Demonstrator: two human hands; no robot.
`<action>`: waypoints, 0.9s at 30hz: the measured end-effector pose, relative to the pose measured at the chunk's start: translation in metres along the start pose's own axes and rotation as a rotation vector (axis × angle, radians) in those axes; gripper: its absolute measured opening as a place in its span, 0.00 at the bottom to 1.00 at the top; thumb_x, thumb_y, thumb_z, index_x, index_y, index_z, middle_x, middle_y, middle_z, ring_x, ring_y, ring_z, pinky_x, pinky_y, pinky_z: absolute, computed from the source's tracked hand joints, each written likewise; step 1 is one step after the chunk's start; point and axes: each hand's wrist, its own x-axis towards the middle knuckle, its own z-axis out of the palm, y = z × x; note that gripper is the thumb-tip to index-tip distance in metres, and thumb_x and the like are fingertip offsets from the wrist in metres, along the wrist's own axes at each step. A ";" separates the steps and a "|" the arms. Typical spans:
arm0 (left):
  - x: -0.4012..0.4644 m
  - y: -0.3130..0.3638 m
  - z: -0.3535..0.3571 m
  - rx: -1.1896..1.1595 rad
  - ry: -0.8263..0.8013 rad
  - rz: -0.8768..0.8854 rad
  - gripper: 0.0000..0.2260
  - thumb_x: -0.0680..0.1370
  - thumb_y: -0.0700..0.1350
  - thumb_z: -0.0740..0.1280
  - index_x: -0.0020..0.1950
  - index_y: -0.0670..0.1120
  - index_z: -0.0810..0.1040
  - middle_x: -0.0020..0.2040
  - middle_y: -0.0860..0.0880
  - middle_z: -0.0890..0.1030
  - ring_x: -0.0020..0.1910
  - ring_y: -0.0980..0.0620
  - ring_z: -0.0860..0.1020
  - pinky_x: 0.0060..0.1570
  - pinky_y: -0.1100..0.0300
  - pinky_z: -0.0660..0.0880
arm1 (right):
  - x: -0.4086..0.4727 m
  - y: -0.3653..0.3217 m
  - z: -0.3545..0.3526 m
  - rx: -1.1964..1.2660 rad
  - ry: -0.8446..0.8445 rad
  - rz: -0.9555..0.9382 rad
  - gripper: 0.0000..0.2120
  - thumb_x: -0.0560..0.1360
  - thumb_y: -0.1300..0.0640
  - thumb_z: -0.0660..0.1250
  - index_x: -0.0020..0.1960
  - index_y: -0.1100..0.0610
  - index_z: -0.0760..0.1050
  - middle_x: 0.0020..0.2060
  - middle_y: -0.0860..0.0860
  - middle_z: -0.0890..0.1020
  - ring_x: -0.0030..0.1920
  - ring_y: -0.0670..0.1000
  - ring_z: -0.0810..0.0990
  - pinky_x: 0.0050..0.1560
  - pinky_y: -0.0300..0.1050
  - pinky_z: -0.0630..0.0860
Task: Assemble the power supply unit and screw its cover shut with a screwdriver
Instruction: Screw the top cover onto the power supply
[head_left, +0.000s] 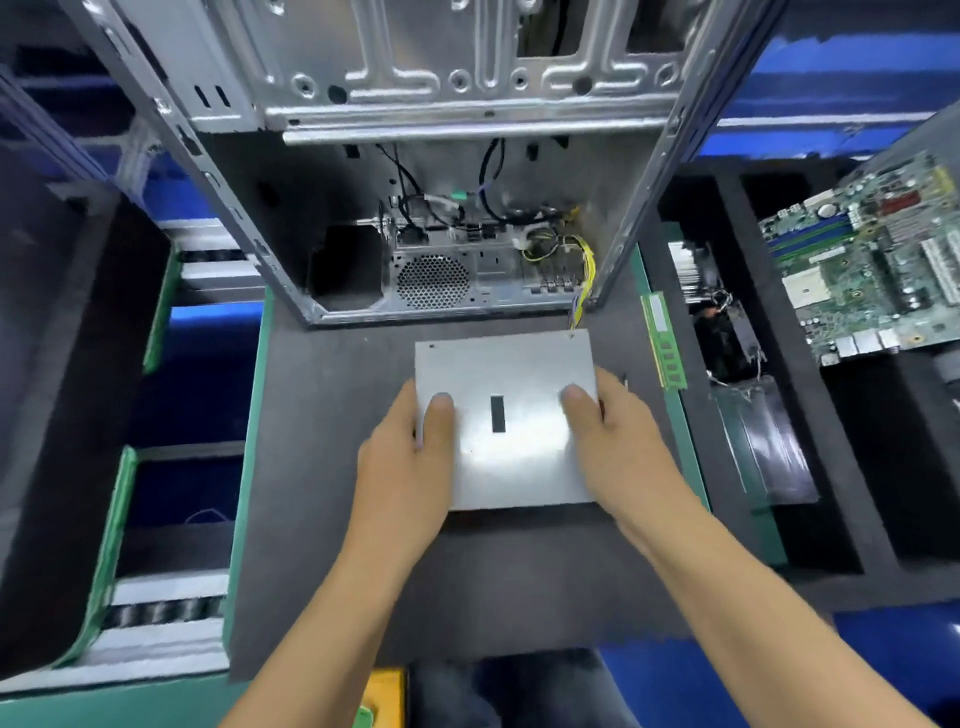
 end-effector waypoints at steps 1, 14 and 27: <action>-0.001 0.000 0.000 -0.002 -0.015 -0.027 0.12 0.84 0.52 0.58 0.63 0.63 0.76 0.51 0.69 0.81 0.50 0.68 0.79 0.40 0.79 0.70 | -0.001 -0.002 0.000 -0.007 0.000 0.001 0.14 0.83 0.54 0.56 0.62 0.43 0.75 0.48 0.40 0.82 0.53 0.50 0.79 0.58 0.52 0.76; 0.018 0.004 -0.001 0.660 -0.306 0.307 0.67 0.55 0.77 0.71 0.80 0.55 0.34 0.81 0.53 0.33 0.79 0.53 0.33 0.78 0.49 0.46 | 0.016 0.017 -0.007 0.314 -0.155 0.128 0.15 0.84 0.56 0.55 0.59 0.47 0.81 0.54 0.48 0.85 0.58 0.52 0.83 0.63 0.62 0.76; 0.057 0.034 0.038 1.264 -0.570 0.750 0.64 0.58 0.75 0.67 0.81 0.44 0.40 0.76 0.41 0.57 0.74 0.39 0.57 0.75 0.43 0.54 | 0.017 0.065 -0.022 0.124 0.017 0.023 0.16 0.84 0.58 0.58 0.69 0.47 0.73 0.59 0.41 0.81 0.64 0.40 0.77 0.69 0.44 0.70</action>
